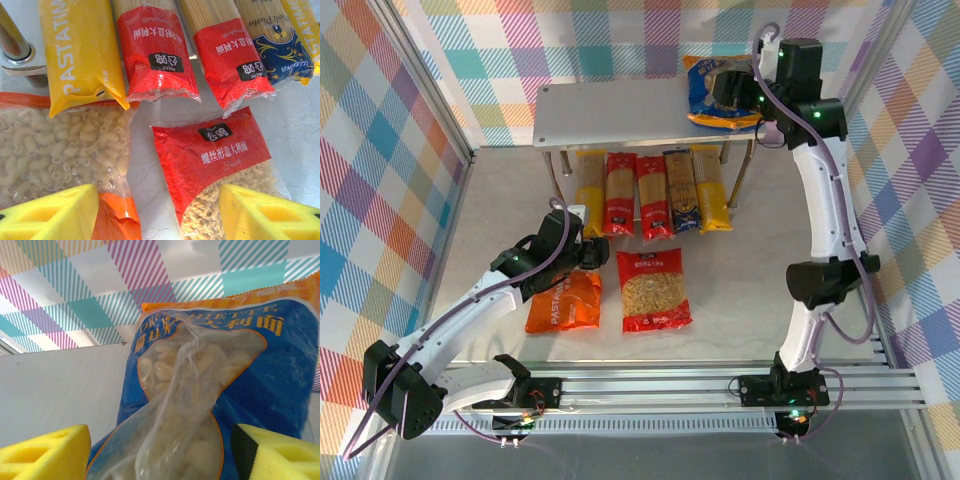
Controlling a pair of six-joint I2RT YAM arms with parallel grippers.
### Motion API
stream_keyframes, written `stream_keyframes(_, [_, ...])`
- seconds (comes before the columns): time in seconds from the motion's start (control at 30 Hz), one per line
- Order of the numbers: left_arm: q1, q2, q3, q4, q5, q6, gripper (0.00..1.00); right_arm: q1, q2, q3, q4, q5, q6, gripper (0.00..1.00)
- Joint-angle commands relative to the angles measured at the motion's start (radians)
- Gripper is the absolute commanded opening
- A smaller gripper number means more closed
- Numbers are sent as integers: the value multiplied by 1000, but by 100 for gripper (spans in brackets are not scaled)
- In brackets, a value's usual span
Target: Place and organize the pasta boxes and bags onto the shelf
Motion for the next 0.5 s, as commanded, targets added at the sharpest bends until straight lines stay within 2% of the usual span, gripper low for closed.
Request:
stream_keyframes(0.0, [-5,-17,2,-13,-9,6,65,6,-116,-77,69,17,-21,73])
stream_keyframes(0.13, [-6,-17,5,-14,-5,6,65,6,-205,-212,97,59,-22,71])
stream_keyframes(0.17, [-5,-18,5,-14,-7,5,65,6,-219,-238,97,68,-22,67])
stream_keyframes(0.3, [-5,-21,5,-17,-4,5,64,6,-258,-319,99,114,-22,30])
stream_keyframes(0.33, [-4,-21,6,-17,-3,5,64,6,-266,-338,106,124,-22,25])
stream_keyframes(0.47, [-4,-25,7,-24,-1,6,64,6,-269,-370,124,144,-23,23])
